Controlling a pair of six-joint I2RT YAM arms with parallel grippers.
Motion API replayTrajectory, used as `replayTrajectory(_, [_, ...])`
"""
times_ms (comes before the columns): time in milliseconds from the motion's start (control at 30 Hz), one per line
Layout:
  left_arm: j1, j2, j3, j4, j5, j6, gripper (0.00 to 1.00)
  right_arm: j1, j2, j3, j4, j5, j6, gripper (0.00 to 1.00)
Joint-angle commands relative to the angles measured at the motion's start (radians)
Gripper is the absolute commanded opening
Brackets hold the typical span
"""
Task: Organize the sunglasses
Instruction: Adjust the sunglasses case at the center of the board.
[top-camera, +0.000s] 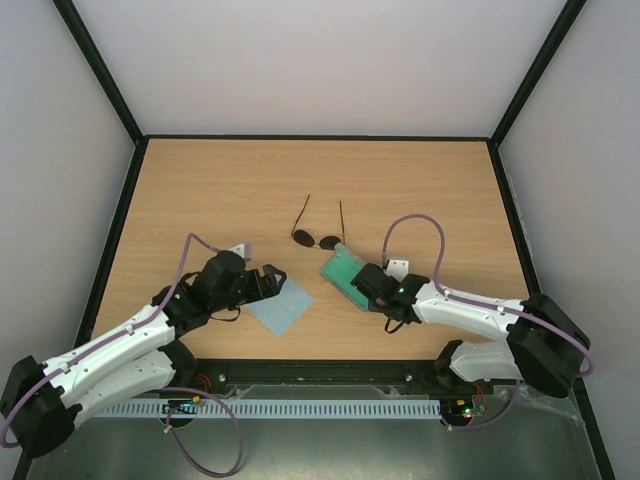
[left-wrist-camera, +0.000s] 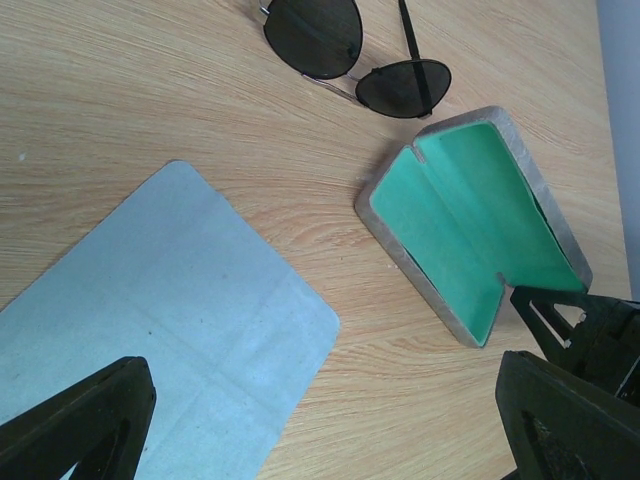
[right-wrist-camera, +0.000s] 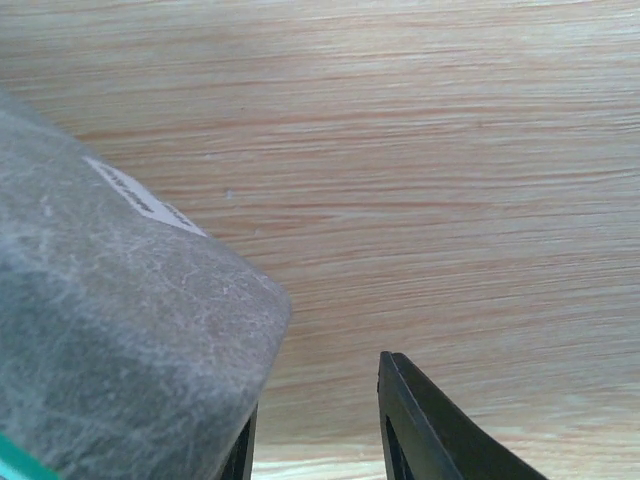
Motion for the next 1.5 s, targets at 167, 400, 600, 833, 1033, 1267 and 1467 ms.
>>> replayTrajectory(167, [0.002,-0.022,0.020,-0.018,0.002,0.004,0.96,-0.050,0.027,0.021,-0.043,0.126,-0.012,0.36])
replayTrajectory(400, [0.002,-0.029,0.018,-0.020,0.003,0.004,0.96,-0.152,0.063,0.072,-0.001,0.167,-0.097,0.37])
replayTrajectory(600, [0.002,-0.037,0.017,-0.025,0.002,0.006,0.96,-0.190,0.108,0.113,0.054,0.196,-0.140,0.37])
replayTrajectory(833, [0.002,-0.053,0.020,-0.040,-0.015,0.007,0.99,-0.210,0.159,0.124,0.110,0.196,-0.177,0.37])
replayTrajectory(1033, [0.002,-0.041,0.035,-0.062,-0.028,0.010,0.99,-0.216,0.026,0.098,0.051,0.086,-0.159,0.39])
replayTrajectory(1267, [0.033,-0.006,0.062,-0.081,-0.037,0.024,0.99,-0.157,-0.270,0.042,0.017,-0.155,-0.126,0.50])
replayTrajectory(1467, [0.124,-0.017,0.065,-0.082,-0.001,0.034,1.00,0.008,-0.195,0.068,0.147,-0.386,-0.139,0.43])
